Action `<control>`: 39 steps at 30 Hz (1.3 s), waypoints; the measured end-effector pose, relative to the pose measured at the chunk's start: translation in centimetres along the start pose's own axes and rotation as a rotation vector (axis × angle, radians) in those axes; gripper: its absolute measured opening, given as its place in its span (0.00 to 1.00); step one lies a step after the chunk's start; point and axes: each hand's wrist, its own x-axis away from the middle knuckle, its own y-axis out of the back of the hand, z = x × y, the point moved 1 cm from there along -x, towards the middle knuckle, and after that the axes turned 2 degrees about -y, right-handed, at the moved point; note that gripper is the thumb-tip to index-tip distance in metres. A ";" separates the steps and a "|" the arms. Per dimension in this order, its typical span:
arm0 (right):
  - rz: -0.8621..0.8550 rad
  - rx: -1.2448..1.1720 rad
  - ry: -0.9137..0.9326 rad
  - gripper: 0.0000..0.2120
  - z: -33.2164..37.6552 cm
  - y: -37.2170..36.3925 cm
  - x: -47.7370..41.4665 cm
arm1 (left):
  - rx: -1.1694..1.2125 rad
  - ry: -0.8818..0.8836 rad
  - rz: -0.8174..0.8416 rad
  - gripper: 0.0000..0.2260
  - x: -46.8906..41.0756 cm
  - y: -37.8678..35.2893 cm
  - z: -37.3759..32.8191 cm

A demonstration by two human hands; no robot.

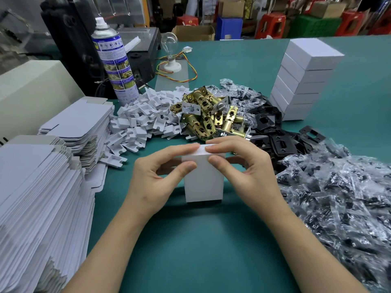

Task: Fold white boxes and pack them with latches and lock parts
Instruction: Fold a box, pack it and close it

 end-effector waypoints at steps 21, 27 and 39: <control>0.089 0.551 -0.096 0.47 -0.4 -3.3 1.2 | 0.373 0.474 -0.368 0.11 -0.8 -0.4 1.3; -0.073 0.359 -0.139 0.37 0.1 -2.5 0.9 | 0.481 0.466 -0.337 0.12 -1.0 -1.0 1.0; -0.076 0.471 -0.104 0.30 3.5 0.3 -16.6 | 0.392 0.451 -0.224 0.11 -0.8 -2.3 1.2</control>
